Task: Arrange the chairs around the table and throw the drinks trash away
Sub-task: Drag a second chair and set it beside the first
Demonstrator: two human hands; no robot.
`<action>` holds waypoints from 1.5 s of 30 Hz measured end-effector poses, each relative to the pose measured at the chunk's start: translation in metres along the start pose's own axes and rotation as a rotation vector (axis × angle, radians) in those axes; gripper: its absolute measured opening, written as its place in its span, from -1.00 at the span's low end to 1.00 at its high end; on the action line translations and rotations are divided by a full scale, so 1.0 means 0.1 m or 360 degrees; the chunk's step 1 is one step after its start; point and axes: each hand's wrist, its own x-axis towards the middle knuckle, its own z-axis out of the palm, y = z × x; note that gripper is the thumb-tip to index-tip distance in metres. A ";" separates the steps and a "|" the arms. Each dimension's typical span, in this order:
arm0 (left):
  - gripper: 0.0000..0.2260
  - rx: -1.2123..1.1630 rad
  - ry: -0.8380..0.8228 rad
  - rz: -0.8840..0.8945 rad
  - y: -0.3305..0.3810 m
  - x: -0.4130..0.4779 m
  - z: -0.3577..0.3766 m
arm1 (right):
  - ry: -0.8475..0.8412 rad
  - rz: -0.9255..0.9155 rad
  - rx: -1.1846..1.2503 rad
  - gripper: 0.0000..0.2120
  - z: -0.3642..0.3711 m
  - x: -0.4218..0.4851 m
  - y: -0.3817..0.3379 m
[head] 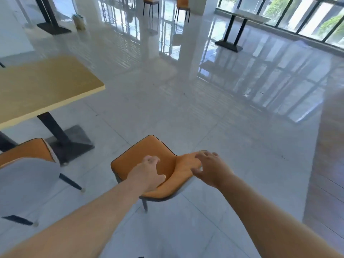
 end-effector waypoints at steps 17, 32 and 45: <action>-0.26 0.0250 -0.0604 -0.0388 0.84 1.00 1.18 | -0.0514 -0.0475 -0.0247 -0.28 0.39 1.07 1.15; -0.07 0.0167 -0.0922 -0.0935 1.09 1.22 1.04 | -0.0882 -0.1059 -0.0468 -0.37 0.34 1.98 1.47; -0.45 -0.0389 0.0201 -0.1237 1.31 0.70 1.73 | -0.0956 -0.1470 -0.0555 -0.48 0.76 2.15 1.58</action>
